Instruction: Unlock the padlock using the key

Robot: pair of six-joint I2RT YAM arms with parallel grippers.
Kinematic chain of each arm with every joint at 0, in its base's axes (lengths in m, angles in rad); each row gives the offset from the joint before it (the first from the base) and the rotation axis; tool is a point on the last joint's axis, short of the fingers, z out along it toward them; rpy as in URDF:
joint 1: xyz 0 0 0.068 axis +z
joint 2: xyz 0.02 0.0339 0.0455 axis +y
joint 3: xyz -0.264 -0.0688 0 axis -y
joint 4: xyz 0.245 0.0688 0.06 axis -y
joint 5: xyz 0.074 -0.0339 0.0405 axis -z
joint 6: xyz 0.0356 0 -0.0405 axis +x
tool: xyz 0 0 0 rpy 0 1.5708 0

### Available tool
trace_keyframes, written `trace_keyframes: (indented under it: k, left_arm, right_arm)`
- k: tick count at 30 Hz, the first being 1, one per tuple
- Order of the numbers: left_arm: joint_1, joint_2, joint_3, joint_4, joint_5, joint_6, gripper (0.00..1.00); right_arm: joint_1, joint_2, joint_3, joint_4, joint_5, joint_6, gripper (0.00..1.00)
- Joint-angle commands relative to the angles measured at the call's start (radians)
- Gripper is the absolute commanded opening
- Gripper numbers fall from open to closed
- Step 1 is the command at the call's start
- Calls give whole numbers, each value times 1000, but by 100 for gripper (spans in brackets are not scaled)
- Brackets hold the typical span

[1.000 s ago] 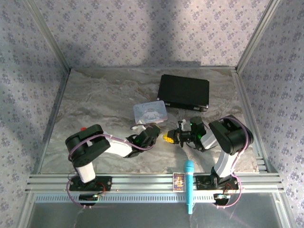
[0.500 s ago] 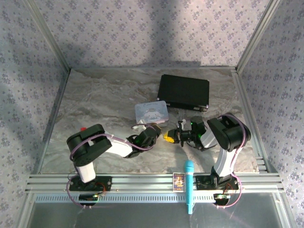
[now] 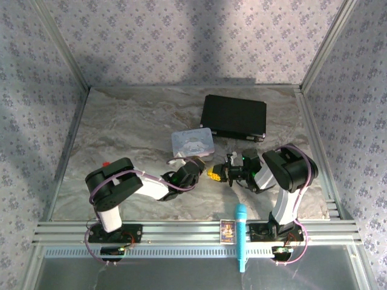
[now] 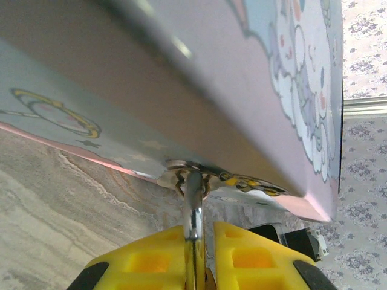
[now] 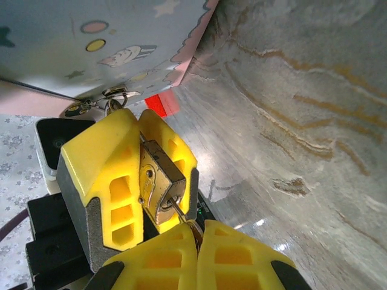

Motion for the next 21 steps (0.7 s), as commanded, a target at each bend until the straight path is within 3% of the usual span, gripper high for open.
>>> trace_keyframes:
  k: [1,11,16,19,21]
  left_arm:
    - [-72,-42,26,93,216,-57,0]
    - [-77,-28,41,56,234,-65,0]
    - [-79,-62,36,31,241,-70,0]
    - [-72,-94,18,-1,228,-85,0]
    - [-58,-108,8,-33,224,-100,0]
  right_arm:
    - [1,34,56,117,109,51,0]
    - [34,-84,69,14,151,36,0]
    - [6,-107,88,-130,158,-55,0]
    - [6,-119,75,-91,158,-53,0]
    - [22,-162,58,-152,185,-96,22]
